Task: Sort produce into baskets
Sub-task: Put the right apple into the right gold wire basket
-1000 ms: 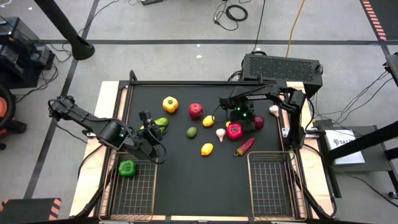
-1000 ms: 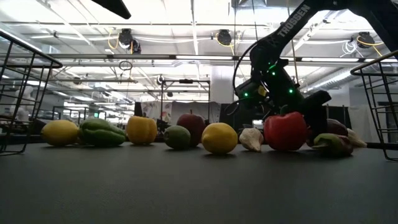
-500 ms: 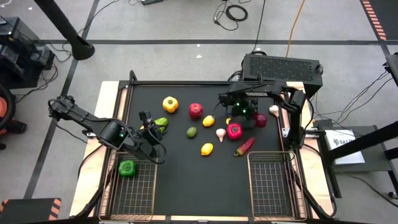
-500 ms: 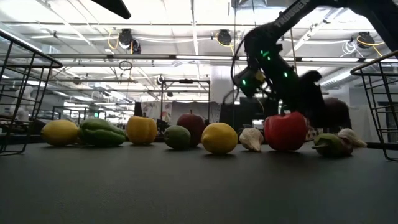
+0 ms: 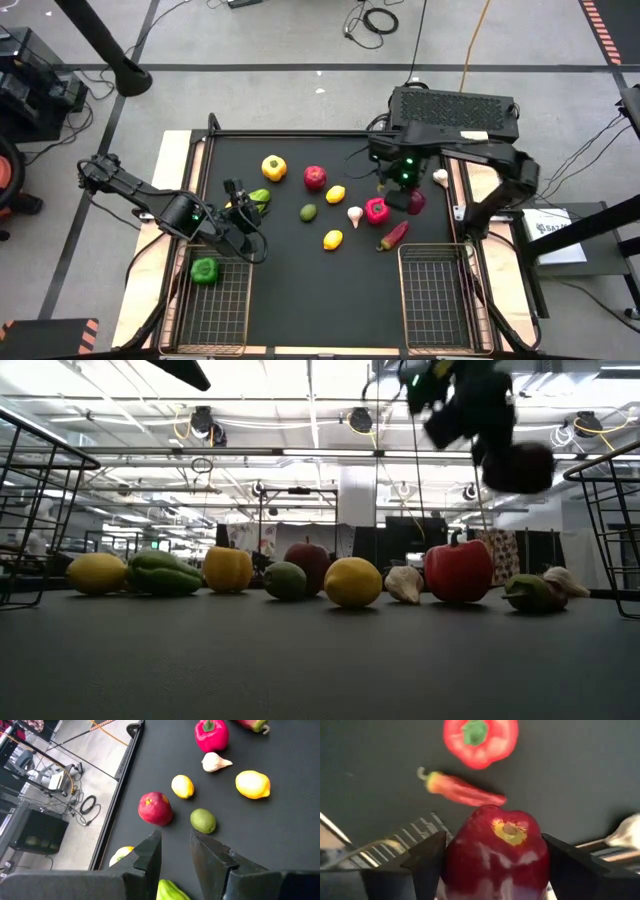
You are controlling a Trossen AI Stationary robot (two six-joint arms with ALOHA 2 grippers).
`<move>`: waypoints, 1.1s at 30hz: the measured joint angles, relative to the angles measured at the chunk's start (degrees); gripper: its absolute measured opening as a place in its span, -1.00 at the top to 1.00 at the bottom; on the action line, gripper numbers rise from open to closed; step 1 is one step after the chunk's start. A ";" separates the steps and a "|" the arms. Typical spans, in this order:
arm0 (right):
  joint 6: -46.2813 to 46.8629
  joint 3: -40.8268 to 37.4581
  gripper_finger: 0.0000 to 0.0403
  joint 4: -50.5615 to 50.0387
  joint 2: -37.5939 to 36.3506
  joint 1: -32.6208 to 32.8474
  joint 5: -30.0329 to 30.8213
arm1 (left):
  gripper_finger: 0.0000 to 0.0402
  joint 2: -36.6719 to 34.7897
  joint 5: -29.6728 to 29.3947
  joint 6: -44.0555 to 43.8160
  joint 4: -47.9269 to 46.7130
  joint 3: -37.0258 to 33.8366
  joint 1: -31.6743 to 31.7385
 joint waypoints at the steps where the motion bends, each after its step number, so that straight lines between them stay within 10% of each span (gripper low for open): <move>1: 2.55 0.00 -0.42 0.00 -1.67 1.20 0.00 | 0.44 0.02 0.00 0.00 0.00 0.00 -0.02; 15: 37.82 -0.42 -0.42 3.03 -16.62 27.63 8.28 | 0.44 0.00 0.07 -0.02 0.02 0.00 0.00; 33: 58.55 -7.39 -0.42 12.64 -9.42 55.73 25.91 | 0.44 0.01 0.18 -10.39 0.10 0.00 -0.01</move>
